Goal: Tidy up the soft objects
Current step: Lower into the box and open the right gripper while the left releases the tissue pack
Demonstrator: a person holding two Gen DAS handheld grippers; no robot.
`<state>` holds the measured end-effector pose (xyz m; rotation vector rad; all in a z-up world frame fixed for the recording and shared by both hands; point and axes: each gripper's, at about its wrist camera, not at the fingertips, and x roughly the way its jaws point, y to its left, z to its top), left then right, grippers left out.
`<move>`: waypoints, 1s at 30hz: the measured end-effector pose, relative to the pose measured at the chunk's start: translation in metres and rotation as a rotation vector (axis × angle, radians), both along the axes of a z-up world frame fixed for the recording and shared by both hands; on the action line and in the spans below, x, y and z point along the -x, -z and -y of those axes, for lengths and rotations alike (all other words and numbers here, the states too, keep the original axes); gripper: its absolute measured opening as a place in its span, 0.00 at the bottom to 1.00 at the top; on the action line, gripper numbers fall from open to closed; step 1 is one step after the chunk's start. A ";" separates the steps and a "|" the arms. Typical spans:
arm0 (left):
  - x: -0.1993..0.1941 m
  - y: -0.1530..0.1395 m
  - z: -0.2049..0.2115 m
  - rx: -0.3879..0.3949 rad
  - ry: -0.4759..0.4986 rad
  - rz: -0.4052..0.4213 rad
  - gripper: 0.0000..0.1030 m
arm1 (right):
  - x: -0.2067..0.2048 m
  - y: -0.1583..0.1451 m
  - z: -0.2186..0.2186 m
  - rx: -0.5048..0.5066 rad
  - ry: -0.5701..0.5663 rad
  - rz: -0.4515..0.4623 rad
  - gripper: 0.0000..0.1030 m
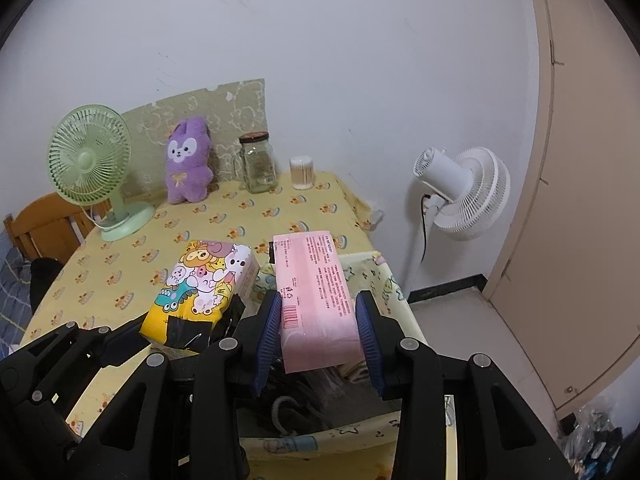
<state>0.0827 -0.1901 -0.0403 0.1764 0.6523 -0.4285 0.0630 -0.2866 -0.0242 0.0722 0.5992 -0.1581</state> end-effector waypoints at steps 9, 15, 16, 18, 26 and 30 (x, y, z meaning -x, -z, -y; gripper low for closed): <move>-0.004 0.017 0.016 -0.023 0.038 -0.063 0.49 | -0.003 0.015 0.013 -0.003 0.039 -0.039 0.41; -0.008 0.027 0.023 -0.034 0.057 -0.118 0.56 | -0.002 0.022 0.019 -0.003 0.060 -0.057 0.41; -0.009 0.028 0.023 -0.036 0.056 -0.124 0.59 | -0.003 0.023 0.020 -0.003 0.062 -0.060 0.41; -0.008 0.028 0.023 -0.047 0.040 -0.110 0.65 | -0.002 0.024 0.021 -0.008 0.063 -0.061 0.40; -0.011 0.025 0.022 -0.091 0.027 -0.087 0.82 | -0.007 0.025 0.020 -0.026 0.037 -0.064 0.40; -0.013 0.025 0.023 -0.096 0.040 -0.080 0.86 | -0.014 0.028 0.018 -0.040 0.018 -0.084 0.40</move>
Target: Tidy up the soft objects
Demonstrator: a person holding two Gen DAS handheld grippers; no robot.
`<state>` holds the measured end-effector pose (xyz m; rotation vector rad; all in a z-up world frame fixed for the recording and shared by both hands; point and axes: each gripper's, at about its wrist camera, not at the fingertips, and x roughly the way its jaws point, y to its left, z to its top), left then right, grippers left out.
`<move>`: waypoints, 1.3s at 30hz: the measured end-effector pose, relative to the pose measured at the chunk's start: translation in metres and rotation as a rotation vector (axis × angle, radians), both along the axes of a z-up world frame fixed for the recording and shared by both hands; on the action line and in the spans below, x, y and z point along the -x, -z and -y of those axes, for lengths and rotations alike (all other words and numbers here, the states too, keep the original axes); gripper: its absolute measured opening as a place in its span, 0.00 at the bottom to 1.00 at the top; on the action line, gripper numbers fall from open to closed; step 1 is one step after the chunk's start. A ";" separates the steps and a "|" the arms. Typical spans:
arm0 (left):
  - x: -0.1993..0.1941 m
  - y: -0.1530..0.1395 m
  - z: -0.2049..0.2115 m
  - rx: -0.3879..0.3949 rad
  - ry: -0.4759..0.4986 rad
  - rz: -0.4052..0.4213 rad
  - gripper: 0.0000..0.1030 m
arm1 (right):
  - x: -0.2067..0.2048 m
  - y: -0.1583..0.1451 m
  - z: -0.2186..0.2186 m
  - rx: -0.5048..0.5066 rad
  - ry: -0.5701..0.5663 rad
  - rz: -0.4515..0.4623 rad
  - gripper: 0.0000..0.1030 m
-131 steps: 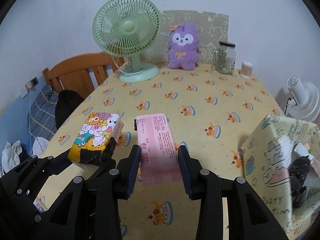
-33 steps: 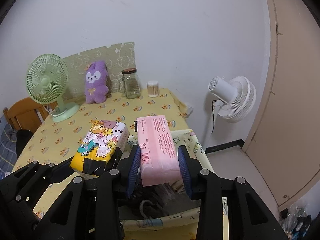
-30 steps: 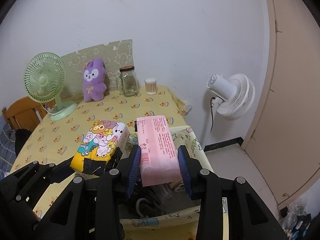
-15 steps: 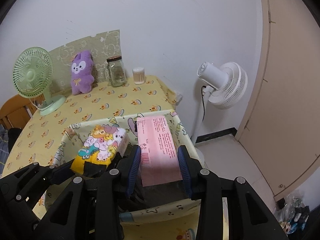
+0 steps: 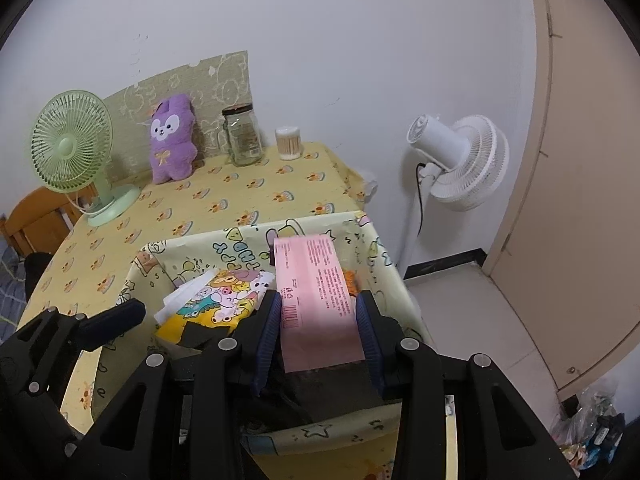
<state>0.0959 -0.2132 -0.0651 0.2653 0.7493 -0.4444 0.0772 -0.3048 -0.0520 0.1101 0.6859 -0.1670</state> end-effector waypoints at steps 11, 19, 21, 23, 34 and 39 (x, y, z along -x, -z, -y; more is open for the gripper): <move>-0.005 0.001 0.004 0.010 0.015 -0.014 0.89 | -0.005 0.002 0.003 -0.007 0.002 -0.017 0.78; 0.002 -0.007 0.001 0.022 0.009 -0.001 0.89 | 0.004 -0.005 0.001 0.010 0.023 -0.009 0.87; 0.005 -0.010 -0.002 0.025 0.006 0.009 0.89 | 0.008 -0.009 -0.001 0.023 0.027 0.010 0.90; 0.008 -0.014 -0.005 0.028 0.002 0.017 0.89 | 0.011 -0.012 -0.004 0.030 0.031 0.020 0.92; 0.027 -0.033 -0.036 0.051 -0.045 0.060 0.90 | 0.029 -0.030 -0.030 0.039 0.013 0.064 0.96; 0.037 -0.050 -0.058 0.069 -0.090 0.112 0.97 | 0.039 -0.046 -0.047 0.049 -0.002 0.104 0.96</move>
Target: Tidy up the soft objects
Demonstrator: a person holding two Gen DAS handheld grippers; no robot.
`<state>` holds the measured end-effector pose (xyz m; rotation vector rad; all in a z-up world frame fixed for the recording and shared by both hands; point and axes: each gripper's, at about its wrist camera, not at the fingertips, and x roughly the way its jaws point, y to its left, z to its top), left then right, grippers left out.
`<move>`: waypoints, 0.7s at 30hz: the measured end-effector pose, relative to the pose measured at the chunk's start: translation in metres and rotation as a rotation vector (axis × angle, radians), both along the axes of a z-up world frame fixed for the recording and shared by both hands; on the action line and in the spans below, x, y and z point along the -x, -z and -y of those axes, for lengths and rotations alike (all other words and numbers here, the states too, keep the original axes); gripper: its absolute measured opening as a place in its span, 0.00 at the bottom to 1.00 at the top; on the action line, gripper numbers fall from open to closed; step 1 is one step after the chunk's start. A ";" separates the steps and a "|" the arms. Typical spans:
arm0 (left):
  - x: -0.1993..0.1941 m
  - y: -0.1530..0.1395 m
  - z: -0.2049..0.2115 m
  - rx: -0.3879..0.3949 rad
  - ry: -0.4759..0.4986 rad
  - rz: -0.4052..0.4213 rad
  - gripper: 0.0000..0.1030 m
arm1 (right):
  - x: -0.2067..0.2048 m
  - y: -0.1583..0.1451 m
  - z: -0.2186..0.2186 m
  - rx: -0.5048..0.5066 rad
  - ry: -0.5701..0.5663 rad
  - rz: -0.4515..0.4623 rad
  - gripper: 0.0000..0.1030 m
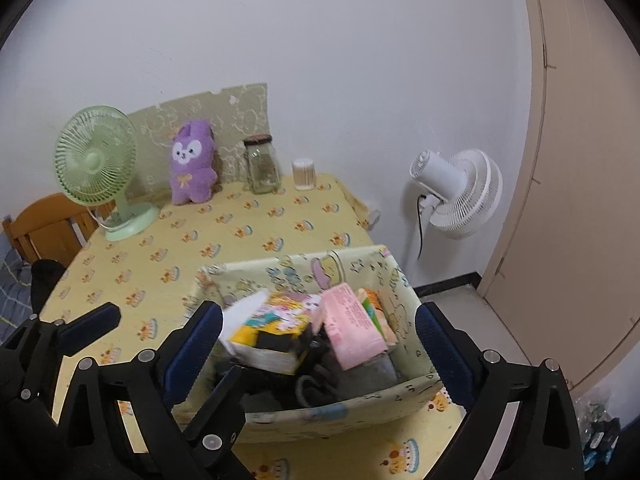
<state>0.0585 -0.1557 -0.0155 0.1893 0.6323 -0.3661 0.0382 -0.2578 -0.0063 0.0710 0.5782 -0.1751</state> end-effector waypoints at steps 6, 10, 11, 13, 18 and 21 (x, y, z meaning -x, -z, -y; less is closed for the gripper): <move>0.014 -0.018 -0.029 0.015 -0.042 0.048 1.00 | 0.013 -0.019 -0.025 0.023 -0.027 0.048 0.96; 0.026 -0.030 -0.052 0.019 -0.086 0.085 1.00 | 0.022 -0.030 -0.042 0.024 -0.054 0.075 0.96; 0.028 -0.032 -0.057 0.024 -0.092 0.093 1.00 | 0.025 -0.034 -0.048 0.025 -0.065 0.085 0.97; 0.034 -0.037 -0.066 0.028 -0.108 0.112 1.00 | 0.031 -0.040 -0.057 0.030 -0.075 0.103 0.98; 0.049 -0.051 -0.090 0.041 -0.148 0.156 1.00 | 0.047 -0.056 -0.079 0.049 -0.097 0.155 1.00; 0.057 -0.056 -0.104 0.049 -0.164 0.170 1.00 | 0.057 -0.062 -0.090 0.055 -0.114 0.175 1.00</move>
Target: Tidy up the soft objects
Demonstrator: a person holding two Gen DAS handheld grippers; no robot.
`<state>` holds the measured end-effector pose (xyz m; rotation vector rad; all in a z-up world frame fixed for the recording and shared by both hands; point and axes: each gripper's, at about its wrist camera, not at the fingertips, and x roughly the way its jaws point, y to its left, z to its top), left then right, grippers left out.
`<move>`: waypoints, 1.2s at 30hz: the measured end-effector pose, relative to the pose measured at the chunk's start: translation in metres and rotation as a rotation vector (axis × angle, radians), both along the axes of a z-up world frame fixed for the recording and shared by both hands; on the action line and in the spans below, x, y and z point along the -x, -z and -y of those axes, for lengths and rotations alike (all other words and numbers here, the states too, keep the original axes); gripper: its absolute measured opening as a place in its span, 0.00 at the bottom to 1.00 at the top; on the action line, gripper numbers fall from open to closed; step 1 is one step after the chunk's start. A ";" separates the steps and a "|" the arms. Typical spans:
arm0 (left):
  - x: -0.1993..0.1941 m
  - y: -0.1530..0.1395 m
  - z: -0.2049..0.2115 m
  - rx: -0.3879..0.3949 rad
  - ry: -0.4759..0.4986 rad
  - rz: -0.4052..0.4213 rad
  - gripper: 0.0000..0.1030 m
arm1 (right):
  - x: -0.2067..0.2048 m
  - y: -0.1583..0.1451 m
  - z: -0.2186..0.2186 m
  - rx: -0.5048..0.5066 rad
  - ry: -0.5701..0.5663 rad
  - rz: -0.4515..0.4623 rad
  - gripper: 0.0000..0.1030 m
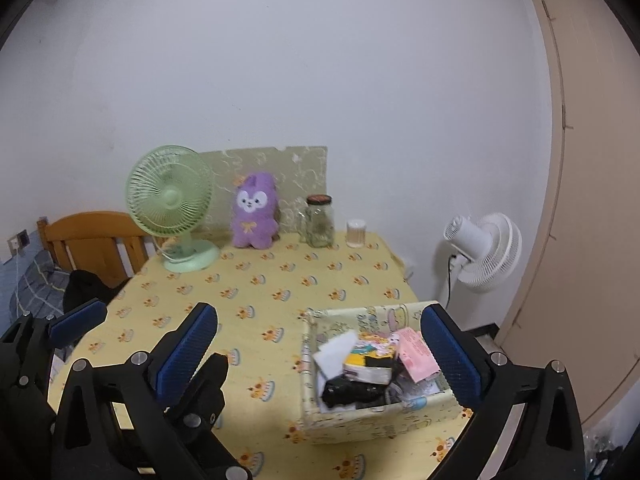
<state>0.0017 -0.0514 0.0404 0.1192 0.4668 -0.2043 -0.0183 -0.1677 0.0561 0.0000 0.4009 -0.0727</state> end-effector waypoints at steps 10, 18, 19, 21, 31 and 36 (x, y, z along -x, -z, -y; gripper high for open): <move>0.027 -0.012 -0.042 0.024 -0.074 0.069 1.00 | 0.026 -0.008 -0.019 -0.060 -0.038 0.026 1.00; 0.035 -0.013 -0.055 0.050 -0.103 0.085 1.00 | 0.037 -0.013 -0.023 -0.034 -0.028 0.048 1.00; 0.036 -0.013 -0.056 0.053 -0.107 0.087 1.00 | 0.039 -0.014 -0.022 -0.033 -0.026 0.050 1.00; 0.037 -0.013 -0.059 0.061 -0.112 0.087 1.00 | 0.041 -0.016 -0.020 -0.024 -0.018 0.056 1.00; 0.037 -0.015 -0.067 0.075 -0.153 0.095 1.00 | 0.050 -0.021 -0.011 -0.008 -0.004 0.094 1.00; 0.034 -0.013 -0.073 0.081 -0.183 0.082 1.00 | 0.046 -0.017 -0.004 -0.033 -0.002 0.071 1.00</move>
